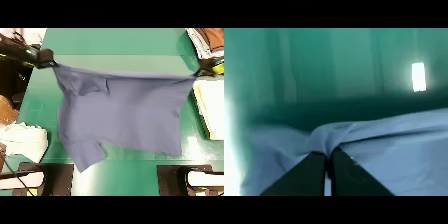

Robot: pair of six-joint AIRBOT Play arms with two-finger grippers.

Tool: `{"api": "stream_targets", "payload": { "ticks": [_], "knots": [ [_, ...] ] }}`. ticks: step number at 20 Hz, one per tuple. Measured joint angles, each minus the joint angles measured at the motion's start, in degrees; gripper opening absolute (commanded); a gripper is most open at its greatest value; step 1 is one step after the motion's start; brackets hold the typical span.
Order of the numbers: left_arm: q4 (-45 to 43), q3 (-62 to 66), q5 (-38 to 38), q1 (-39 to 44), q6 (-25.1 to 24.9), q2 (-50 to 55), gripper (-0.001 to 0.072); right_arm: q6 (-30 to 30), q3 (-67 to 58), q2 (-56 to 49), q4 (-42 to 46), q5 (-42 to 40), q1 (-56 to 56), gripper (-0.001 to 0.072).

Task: Fold the shirts.

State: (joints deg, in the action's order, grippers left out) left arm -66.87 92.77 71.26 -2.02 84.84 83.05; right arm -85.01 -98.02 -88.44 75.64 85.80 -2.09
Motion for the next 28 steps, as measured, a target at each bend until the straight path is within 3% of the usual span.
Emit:
{"api": "stream_targets", "payload": {
  "ticks": [5,8,12,16,20,21,22,23,28],
  "knots": [
    [0.42,-0.87,-12.48,-0.02,-0.96,7.06,0.0025,-0.37,-8.39,-12.46,1.22,-4.68,1.88,0.0016],
    [0.09,0.74,-15.56,-0.09,-1.42,8.11,0.0025,-0.39,-13.22,-14.88,1.51,-5.20,2.14,0.0016],
    [-0.87,2.34,-9.51,-0.13,-4.07,8.61,0.0024,-0.39,-10.75,-12.55,2.05,-4.70,2.27,0.0016],
    [-2.78,-2.01,-3.06,-0.15,-5.25,8.74,0.0025,-0.37,1.62,-7.21,2.14,-7.32,2.64,0.0017],
    [-3.43,-9.79,-2.49,-0.20,-5.53,8.76,0.0027,-0.39,13.84,-2.95,2.21,-11.47,4.55,0.0018],
    [-3.45,-11.21,-2.58,-0.20,-5.46,8.76,0.0104,-0.39,16.15,-2.10,2.21,-12.35,4.96,0.0021],
    [-3.58,-12.31,-2.62,-0.20,-5.29,8.76,0.0384,-0.39,17.84,-1.42,2.12,-13.14,5.16,0.0142],
    [-3.93,-13.18,-2.60,-0.20,-4.96,8.74,0.0465,-0.44,19.26,-0.81,2.34,-13.53,5.33,0.0325],
    [-5.64,-15.47,0.83,-0.15,-4.09,5.14,0.0466,-0.46,22.12,4.33,2.05,-11.93,4.81,0.0339]
  ]
}}
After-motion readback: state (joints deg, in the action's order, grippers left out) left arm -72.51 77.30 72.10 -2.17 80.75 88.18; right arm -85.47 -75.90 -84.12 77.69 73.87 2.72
